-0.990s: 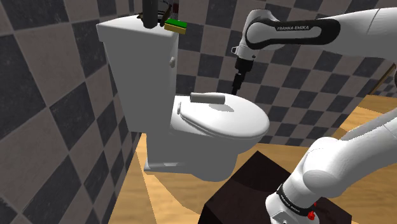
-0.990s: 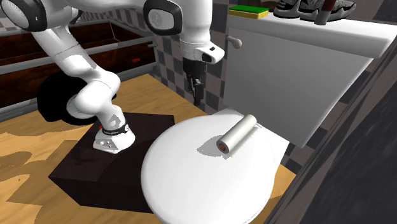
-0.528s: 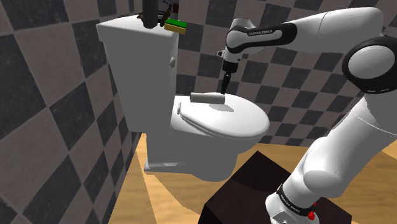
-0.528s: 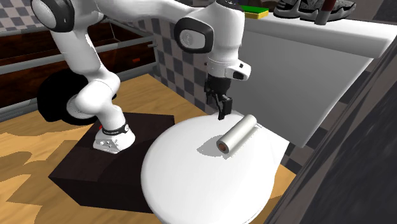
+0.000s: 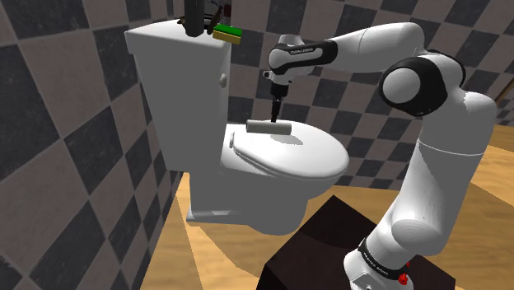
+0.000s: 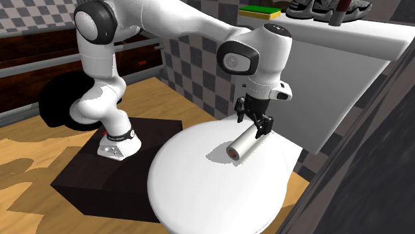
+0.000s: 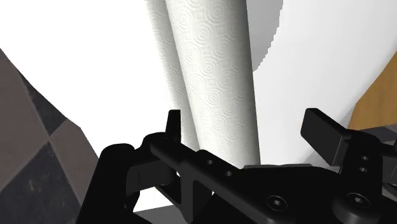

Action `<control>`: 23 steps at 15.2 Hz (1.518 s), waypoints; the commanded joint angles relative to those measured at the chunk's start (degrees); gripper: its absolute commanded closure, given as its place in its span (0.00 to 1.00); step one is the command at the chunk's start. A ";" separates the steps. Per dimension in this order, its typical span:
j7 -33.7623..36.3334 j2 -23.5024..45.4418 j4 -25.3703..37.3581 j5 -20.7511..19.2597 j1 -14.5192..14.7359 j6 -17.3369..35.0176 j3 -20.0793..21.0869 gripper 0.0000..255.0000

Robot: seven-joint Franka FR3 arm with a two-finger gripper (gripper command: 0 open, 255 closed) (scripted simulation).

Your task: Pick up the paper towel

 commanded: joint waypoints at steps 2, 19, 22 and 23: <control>-0.94 1.53 0.23 0.41 -0.10 1.27 0.25 0.00; -1.35 2.66 -2.56 0.85 -0.12 5.15 0.40 1.00; -1.12 2.01 -1.12 0.60 -0.11 3.08 0.32 1.00; -1.05 1.81 -0.61 0.52 -0.10 2.38 0.29 1.00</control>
